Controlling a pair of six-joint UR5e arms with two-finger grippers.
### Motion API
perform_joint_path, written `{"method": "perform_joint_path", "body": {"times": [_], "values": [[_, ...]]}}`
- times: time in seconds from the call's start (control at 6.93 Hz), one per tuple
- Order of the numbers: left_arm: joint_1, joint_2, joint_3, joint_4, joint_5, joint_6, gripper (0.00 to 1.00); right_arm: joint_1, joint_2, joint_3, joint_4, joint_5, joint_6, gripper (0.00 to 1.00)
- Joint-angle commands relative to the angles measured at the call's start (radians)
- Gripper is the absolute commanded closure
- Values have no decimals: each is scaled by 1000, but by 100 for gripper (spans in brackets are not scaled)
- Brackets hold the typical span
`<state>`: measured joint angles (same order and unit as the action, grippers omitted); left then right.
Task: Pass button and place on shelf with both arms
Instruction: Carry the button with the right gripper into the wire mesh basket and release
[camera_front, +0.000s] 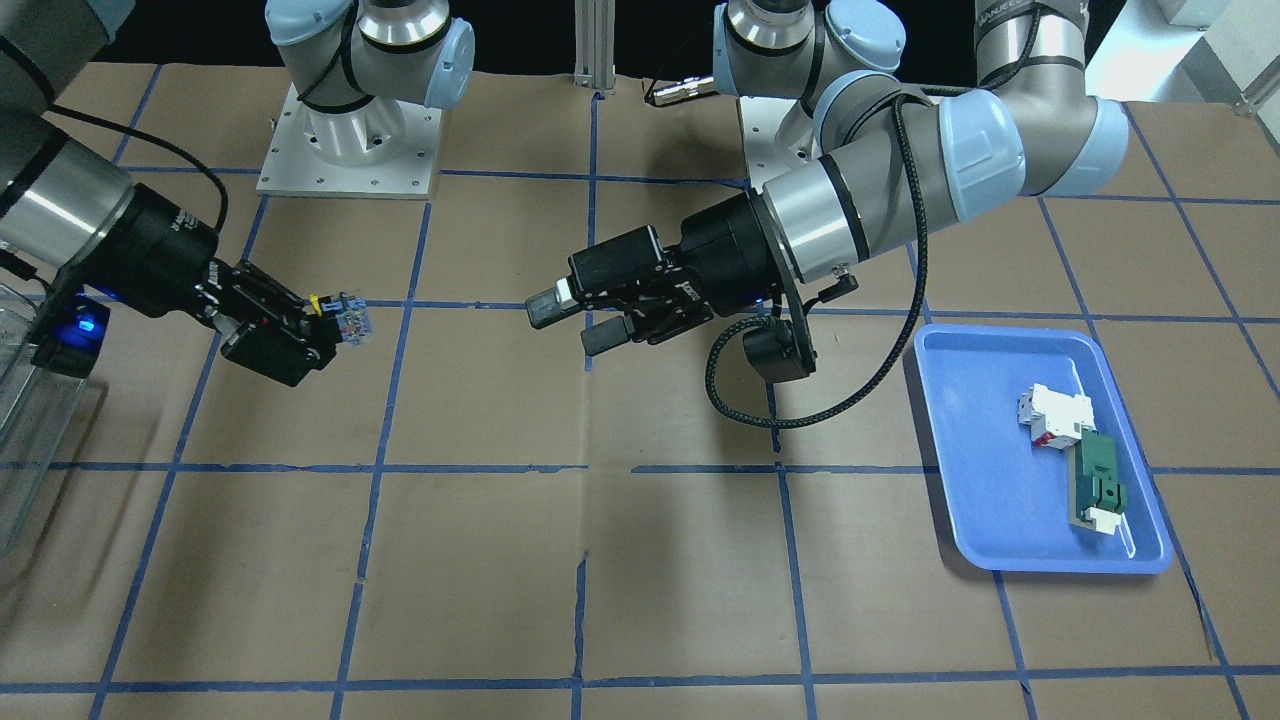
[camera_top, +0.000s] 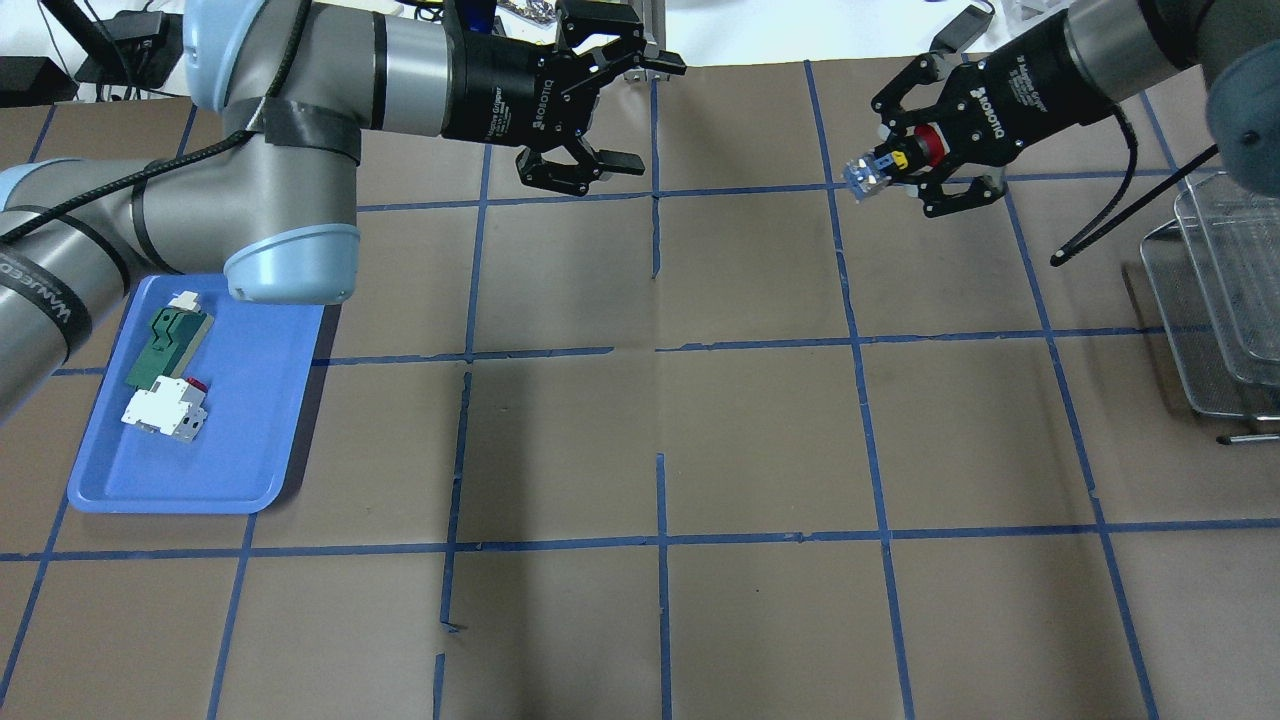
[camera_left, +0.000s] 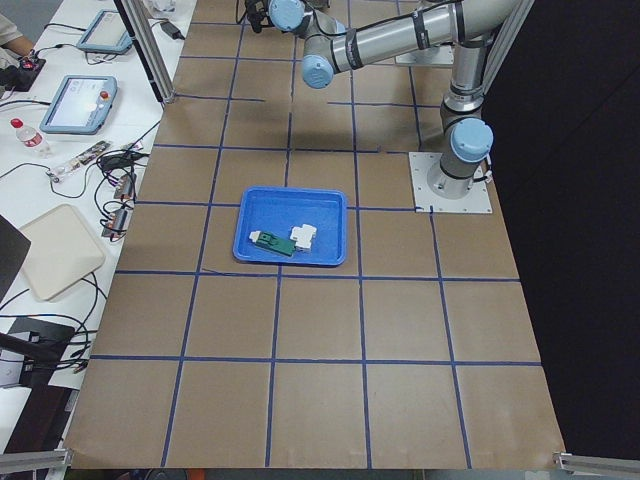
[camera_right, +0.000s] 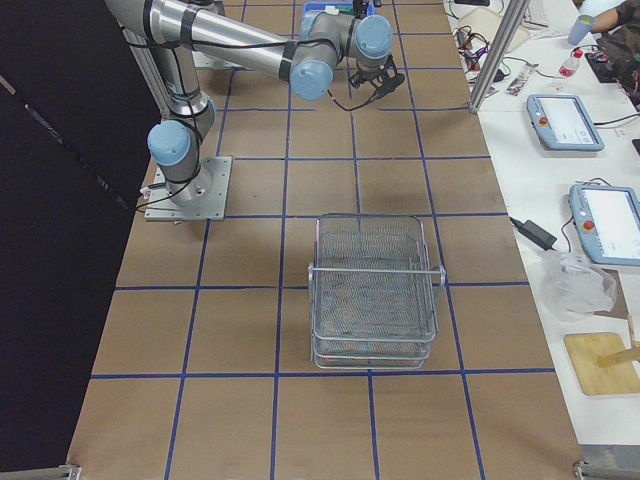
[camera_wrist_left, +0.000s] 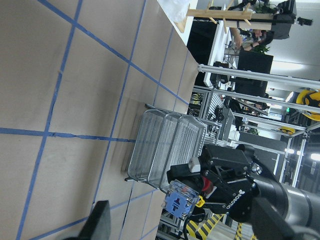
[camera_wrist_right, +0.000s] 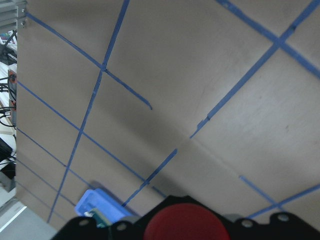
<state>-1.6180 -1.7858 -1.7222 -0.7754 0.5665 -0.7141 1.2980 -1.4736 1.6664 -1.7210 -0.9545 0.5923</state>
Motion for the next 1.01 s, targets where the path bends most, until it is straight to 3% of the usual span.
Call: {"method": "perform_joint_path", "body": {"times": [0.0, 0.29, 0.43, 0.58, 0.72, 0.87], "values": [[-16, 17, 62, -134, 171, 8, 0, -125, 6, -11, 0, -169, -396, 100], [-46, 39, 105, -227, 387, 24, 0, -242, 24, -48, -3, -284, -703, 100], [-54, 36, 183, -396, 518, 38, 0, -249, 68, -104, 0, -343, -768, 100], [-54, 20, 257, -606, 626, 153, 0, -252, 131, -167, -3, -418, -857, 100], [-52, 20, 256, -683, 759, 341, 0, -278, 175, -215, 0, -470, -938, 100], [-51, 55, 250, -744, 815, 457, 0, -339, 193, -224, 1, -483, -1029, 100]]}}
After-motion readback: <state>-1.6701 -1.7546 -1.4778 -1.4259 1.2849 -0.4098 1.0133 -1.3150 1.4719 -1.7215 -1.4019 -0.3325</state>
